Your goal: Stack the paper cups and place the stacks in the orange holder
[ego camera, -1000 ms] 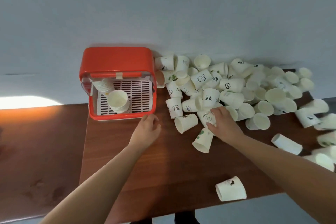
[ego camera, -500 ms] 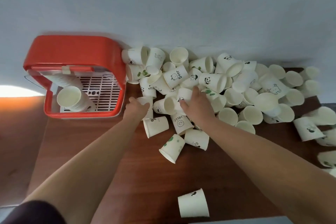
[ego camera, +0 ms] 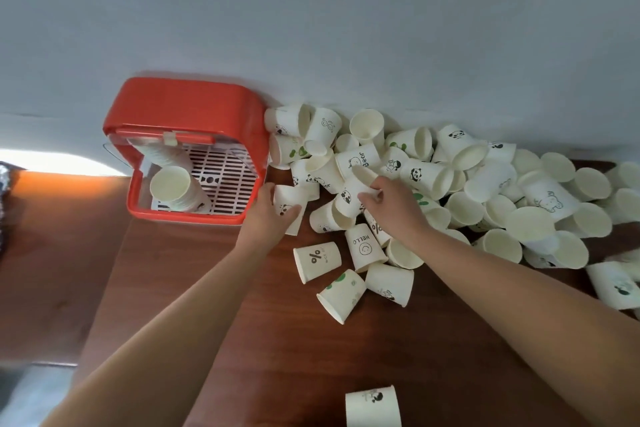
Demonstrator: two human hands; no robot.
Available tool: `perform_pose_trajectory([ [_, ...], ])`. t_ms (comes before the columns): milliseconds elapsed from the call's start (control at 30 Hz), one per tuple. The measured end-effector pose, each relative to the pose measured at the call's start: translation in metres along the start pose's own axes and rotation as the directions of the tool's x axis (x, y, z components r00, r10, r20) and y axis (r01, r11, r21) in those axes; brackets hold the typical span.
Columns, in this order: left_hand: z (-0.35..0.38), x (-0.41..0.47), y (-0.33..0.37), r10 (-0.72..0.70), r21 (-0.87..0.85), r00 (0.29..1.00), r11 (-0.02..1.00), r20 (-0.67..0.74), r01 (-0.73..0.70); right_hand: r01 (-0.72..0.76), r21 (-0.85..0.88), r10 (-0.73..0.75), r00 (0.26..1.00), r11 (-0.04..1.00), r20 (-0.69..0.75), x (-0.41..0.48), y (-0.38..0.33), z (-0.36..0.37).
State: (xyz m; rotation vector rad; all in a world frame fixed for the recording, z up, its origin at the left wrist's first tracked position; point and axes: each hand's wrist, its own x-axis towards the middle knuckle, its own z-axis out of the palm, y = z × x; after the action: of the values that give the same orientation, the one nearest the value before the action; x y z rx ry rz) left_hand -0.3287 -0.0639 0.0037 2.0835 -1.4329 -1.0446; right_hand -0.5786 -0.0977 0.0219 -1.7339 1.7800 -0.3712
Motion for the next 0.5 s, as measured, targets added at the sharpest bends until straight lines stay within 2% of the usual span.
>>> perform_pose_trajectory([
  [167, -0.053, -0.036, 0.003, 0.101, -0.277, 0.994, 0.957, 0.044, -0.085, 0.192, -0.019, -0.192, 0.981, 0.981, 0.014, -0.023, -0.037, -0.018],
  [300, -0.103, -0.054, -0.014, 0.133, -0.439, 0.990, 0.893, 0.037, -0.104, 0.200, 0.038, -0.202, 0.977, 0.979, 0.069, -0.033, -0.087, -0.023],
  [400, -0.143, -0.054, -0.037, 0.127, -0.488, 0.992, 0.866, 0.014, -0.104, 0.214, 0.080, -0.217, 0.976, 0.974, 0.026, -0.030, -0.134, -0.008],
  [500, -0.182, -0.051, -0.061, 0.111, -0.464, 0.991, 0.875, -0.078, -0.135, 0.250, 0.113, -0.252, 0.968, 0.961, 0.000, -0.025, -0.176, 0.021],
])
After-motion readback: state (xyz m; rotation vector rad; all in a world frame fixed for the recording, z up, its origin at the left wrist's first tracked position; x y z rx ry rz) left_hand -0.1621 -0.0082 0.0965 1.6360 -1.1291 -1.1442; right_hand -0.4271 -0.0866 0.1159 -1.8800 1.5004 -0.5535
